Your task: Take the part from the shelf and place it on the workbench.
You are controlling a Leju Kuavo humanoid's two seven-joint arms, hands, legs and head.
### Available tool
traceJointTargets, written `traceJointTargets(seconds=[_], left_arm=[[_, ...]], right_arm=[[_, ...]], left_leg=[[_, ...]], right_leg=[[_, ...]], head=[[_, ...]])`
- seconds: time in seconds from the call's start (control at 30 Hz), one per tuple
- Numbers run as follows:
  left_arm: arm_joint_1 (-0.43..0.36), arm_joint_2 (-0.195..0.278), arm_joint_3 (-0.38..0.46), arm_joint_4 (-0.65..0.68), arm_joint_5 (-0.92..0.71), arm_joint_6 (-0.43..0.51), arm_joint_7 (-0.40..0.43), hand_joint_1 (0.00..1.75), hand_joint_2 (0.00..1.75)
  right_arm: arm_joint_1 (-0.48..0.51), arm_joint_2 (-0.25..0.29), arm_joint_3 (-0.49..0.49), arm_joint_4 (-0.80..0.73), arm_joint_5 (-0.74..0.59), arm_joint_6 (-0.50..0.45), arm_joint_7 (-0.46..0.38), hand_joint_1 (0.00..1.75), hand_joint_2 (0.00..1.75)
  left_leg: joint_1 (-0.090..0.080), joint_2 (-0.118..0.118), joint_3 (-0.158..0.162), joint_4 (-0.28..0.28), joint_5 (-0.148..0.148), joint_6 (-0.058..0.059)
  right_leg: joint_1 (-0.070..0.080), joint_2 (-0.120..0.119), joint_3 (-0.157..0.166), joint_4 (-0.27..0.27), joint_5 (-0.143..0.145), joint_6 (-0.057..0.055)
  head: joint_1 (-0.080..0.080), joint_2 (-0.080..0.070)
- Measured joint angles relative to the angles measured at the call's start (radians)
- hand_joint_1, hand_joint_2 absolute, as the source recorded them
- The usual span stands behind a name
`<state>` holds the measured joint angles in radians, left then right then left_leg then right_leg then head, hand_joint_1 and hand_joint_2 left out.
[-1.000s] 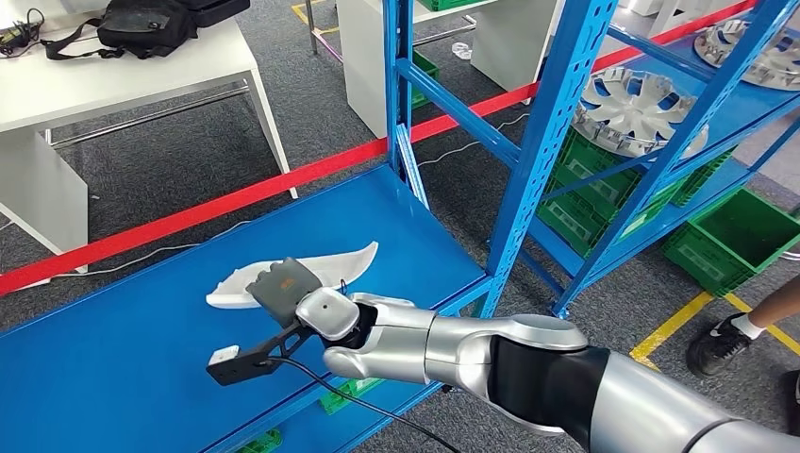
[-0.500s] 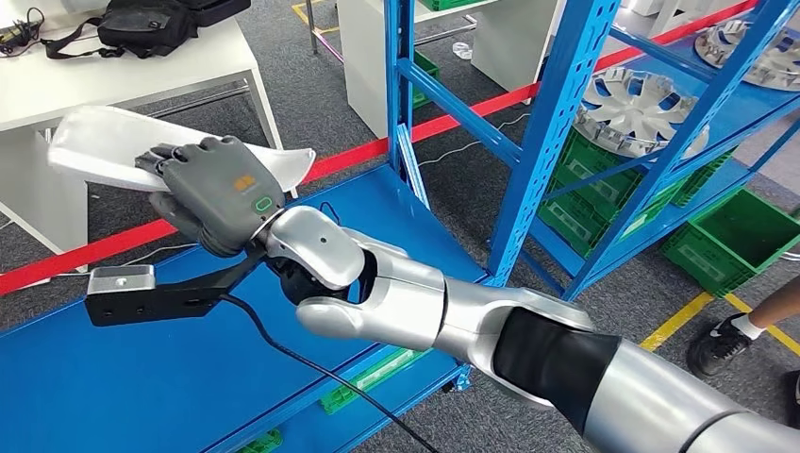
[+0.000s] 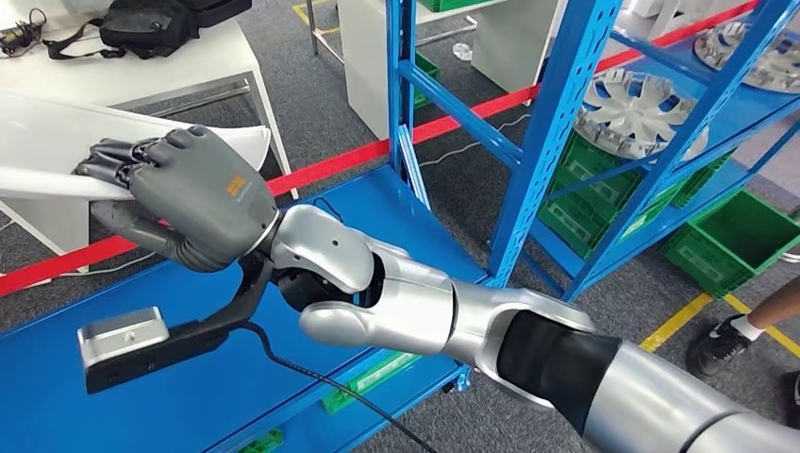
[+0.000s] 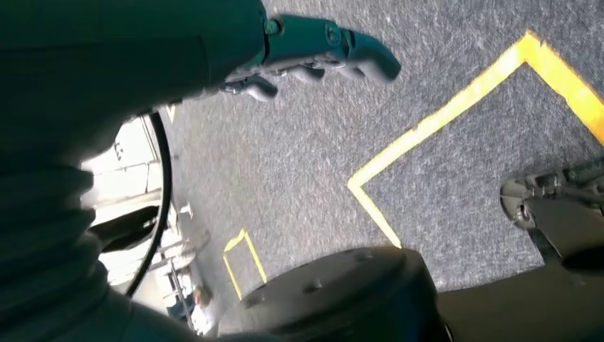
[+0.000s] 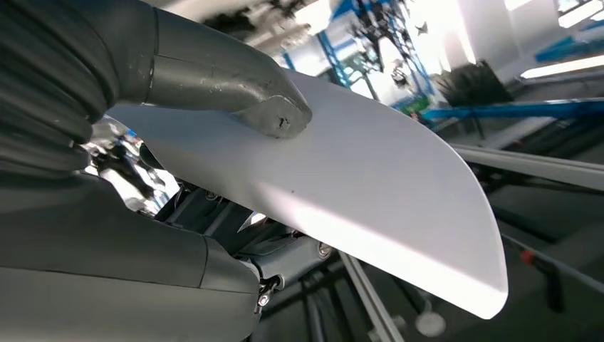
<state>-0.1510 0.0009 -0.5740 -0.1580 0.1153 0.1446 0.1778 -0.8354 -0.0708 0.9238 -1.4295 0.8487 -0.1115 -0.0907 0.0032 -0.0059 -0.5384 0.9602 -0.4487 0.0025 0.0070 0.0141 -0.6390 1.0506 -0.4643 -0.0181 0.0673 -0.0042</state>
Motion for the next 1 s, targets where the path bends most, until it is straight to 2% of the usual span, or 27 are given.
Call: traceJointTargets(seconds=[0.07,0.1,0.13,0.17,0.2,0.27,0.3,0.33,0.43,0.47,0.5,0.53,0.6,0.63,0.67,0.7,0.77,0.8,0.83,0.9,0.93,0.97,1.0], left_arm=[[0.001,-0.001,0.000,0.000,-0.002,0.000,-0.002,0.00,1.75],[0.001,-0.001,0.000,0.000,-0.005,0.000,-0.002,0.00,1.75],[0.000,-0.001,0.000,0.000,-0.007,0.000,-0.001,0.00,1.75],[-0.001,-0.001,0.000,0.000,-0.010,0.000,0.000,0.00,1.75],[-0.003,-0.001,0.000,0.000,-0.011,0.000,0.001,0.00,1.75],[-0.009,0.001,0.000,0.000,-0.015,0.000,-0.001,0.00,1.75],[-0.011,0.002,0.000,0.000,-0.017,0.000,-0.002,0.00,1.75],[-0.013,0.004,0.000,-0.001,-0.018,0.000,-0.003,0.00,1.75],[-0.014,0.004,0.000,-0.001,-0.020,0.000,0.000,0.00,1.75],[-0.014,0.004,0.000,-0.001,-0.020,0.000,0.002,0.00,1.75],[-0.015,0.004,0.000,-0.001,-0.020,0.000,0.003,0.00,1.75],[-0.016,0.004,0.000,-0.001,-0.019,0.000,0.004,0.00,1.75],[-0.020,0.005,0.000,-0.001,-0.016,0.000,0.003,0.00,1.75],[-0.022,0.006,0.000,-0.001,-0.015,0.000,0.002,0.00,1.75],[-0.022,0.006,0.000,-0.001,-0.014,0.000,0.000,0.00,1.75],[-0.022,0.006,0.000,-0.001,-0.014,0.000,-0.001,0.00,1.75],[-0.023,0.008,0.000,0.000,-0.013,0.000,-0.004,0.00,1.75],[-0.024,0.010,0.000,-0.001,-0.013,0.000,-0.006,0.00,1.75],[-0.025,0.012,0.000,-0.001,-0.013,0.000,-0.008,0.00,1.75],[-0.025,0.013,0.000,-0.001,-0.013,0.000,-0.011,0.00,1.75],[-0.023,0.013,0.000,-0.001,-0.013,0.000,-0.012,0.00,1.75],[-0.022,0.013,0.000,-0.001,-0.012,0.000,-0.013,0.00,1.75],[-0.020,0.012,0.000,-0.001,-0.011,0.000,-0.013,0.00,1.75]], right_arm=[[0.009,0.000,0.006,-0.004,0.016,-0.014,-0.002,1.75,1.75],[0.017,0.000,0.009,-0.005,0.026,-0.022,0.001,1.75,1.75],[0.026,0.000,0.013,-0.006,0.035,-0.029,0.005,1.75,1.75],[0.034,0.000,0.016,-0.007,0.044,-0.035,0.010,1.75,1.75],[0.040,0.000,0.020,-0.009,0.051,-0.039,0.014,1.75,1.75],[0.045,0.000,0.026,-0.013,0.062,-0.045,0.019,1.75,1.75],[0.048,0.000,0.029,-0.015,0.065,-0.047,0.021,1.75,1.75],[0.051,0.000,0.030,-0.016,0.067,-0.049,0.023,1.75,1.75],[0.059,0.001,0.034,-0.018,0.075,-0.054,0.025,1.75,1.75],[0.060,0.005,0.036,-0.018,0.077,-0.053,0.025,1.75,1.75],[0.061,0.010,0.038,-0.018,0.077,-0.049,0.027,1.75,1.75],[0.062,0.018,0.040,-0.018,0.076,-0.040,0.031,1.75,1.75],[0.064,0.033,0.043,-0.018,0.076,-0.019,0.041,1.75,1.75],[0.065,0.039,0.045,-0.018,0.078,-0.011,0.045,1.75,1.75],[0.066,0.043,0.047,-0.018,0.082,-0.005,0.047,1.75,1.75],[0.066,0.047,0.048,-0.018,0.086,-0.001,0.048,1.75,1.75],[0.063,0.055,0.048,-0.019,0.093,0.003,0.048,1.75,1.75],[0.061,0.058,0.048,-0.019,0.095,0.004,0.048,1.75,1.75],[0.059,0.060,0.048,-0.020,0.096,0.005,0.047,1.75,1.75],[0.054,0.063,0.049,-0.020,0.097,0.006,0.047,1.75,1.75],[0.053,0.063,0.049,-0.020,0.097,0.007,0.047,1.75,1.75],[0.052,0.063,0.049,-0.020,0.097,0.007,0.047,1.75,1.75],[0.051,0.063,0.050,-0.020,0.097,0.009,0.047,1.75,1.75]], left_leg=[[0.004,0.004,-0.004,-0.003,0.006,0.002],[0.006,0.006,-0.009,0.000,0.007,0.001],[0.009,0.006,-0.015,0.004,0.008,-0.002],[0.013,0.007,-0.021,0.011,0.008,-0.006],[0.018,0.007,-0.028,0.020,0.007,-0.012],[0.027,0.006,-0.047,0.045,0.001,-0.031],[0.028,0.004,-0.055,0.057,-0.002,-0.042],[0.028,0.003,-0.062,0.066,-0.004,-0.052],[0.031,0.001,-0.071,0.067,0.002,-0.074],[0.032,0.002,-0.077,0.076,-0.009,-0.079],[0.032,0.003,-0.089,0.103,-0.034,-0.081],[0.031,0.003,-0.107,0.152,-0.074,-0.082],[0.028,0.004,-0.145,0.280,-0.157,-0.081],[0.026,0.004,-0.152,0.325,-0.182,-0.079],[0.024,0.004,-0.140,0.333,-0.188,-0.074],[0.021,0.004,-0.109,0.301,-0.177,-0.068],[0.012,0.003,-0.011,0.165,-0.144,-0.050],[0.006,0.004,0.023,0.106,-0.130,-0.043],[0.001,0.003,0.042,0.070,-0.120,-0.037],[-0.007,0.002,0.035,0.058,-0.100,-0.028],[-0.005,0.003,0.029,0.054,-0.087,-0.022],[-0.004,0.005,0.023,0.049,-0.071,-0.016],[-0.001,0.008,0.013,0.044,-0.054,-0.008]], right_leg=[[-0.008,-0.002,-0.051,0.121,-0.071,0.010],[-0.014,-0.003,-0.076,0.185,-0.098,0.016],[-0.020,-0.005,-0.089,0.222,-0.109,0.022],[-0.027,-0.007,-0.084,0.222,-0.101,0.029],[-0.033,-0.009,-0.058,0.182,-0.079,0.036],[-0.042,-0.009,0.010,0.062,-0.040,0.049],[-0.043,-0.006,0.028,0.026,-0.031,0.047],[-0.041,-0.003,0.033,0.013,-0.030,0.040],[-0.038,0.001,0.017,0.020,-0.019,0.006],[-0.038,0.000,0.012,0.020,-0.012,-0.003],[-0.038,-0.001,0.005,0.018,-0.005,-0.012],[-0.037,-0.002,-0.003,0.017,0.003,-0.018],[-0.032,-0.004,-0.024,0.017,0.018,-0.025],[-0.029,-0.005,-0.035,0.017,0.027,-0.026],[-0.025,-0.005,-0.046,0.017,0.036,-0.027],[-0.022,-0.006,-0.056,0.017,0.045,-0.027],[-0.019,-0.005,-0.074,0.016,0.065,-0.024],[-0.018,-0.006,-0.078,0.014,0.075,-0.020],[-0.018,-0.007,-0.080,0.011,0.085,-0.014],[-0.021,-0.009,-0.079,-0.004,0.107,0.000],[-0.022,-0.010,-0.080,-0.011,0.117,0.007],[-0.022,-0.009,-0.086,-0.011,0.111,0.013],[-0.022,-0.009,-0.095,0.006,0.084,0.018]], head=[[0.002,0.000],[0.003,0.000],[0.003,0.000],[0.003,0.000],[0.003,0.000],[0.003,0.000],[0.005,0.000],[0.006,0.000],[0.007,0.000],[0.007,0.000],[0.006,0.000],[0.006,0.000],[0.004,0.000],[0.004,0.000],[0.004,0.000],[0.004,0.000],[0.005,0.000],[0.005,0.000],[0.004,0.000],[0.000,0.000],[-0.003,0.000],[-0.003,0.000],[-0.002,0.000]])
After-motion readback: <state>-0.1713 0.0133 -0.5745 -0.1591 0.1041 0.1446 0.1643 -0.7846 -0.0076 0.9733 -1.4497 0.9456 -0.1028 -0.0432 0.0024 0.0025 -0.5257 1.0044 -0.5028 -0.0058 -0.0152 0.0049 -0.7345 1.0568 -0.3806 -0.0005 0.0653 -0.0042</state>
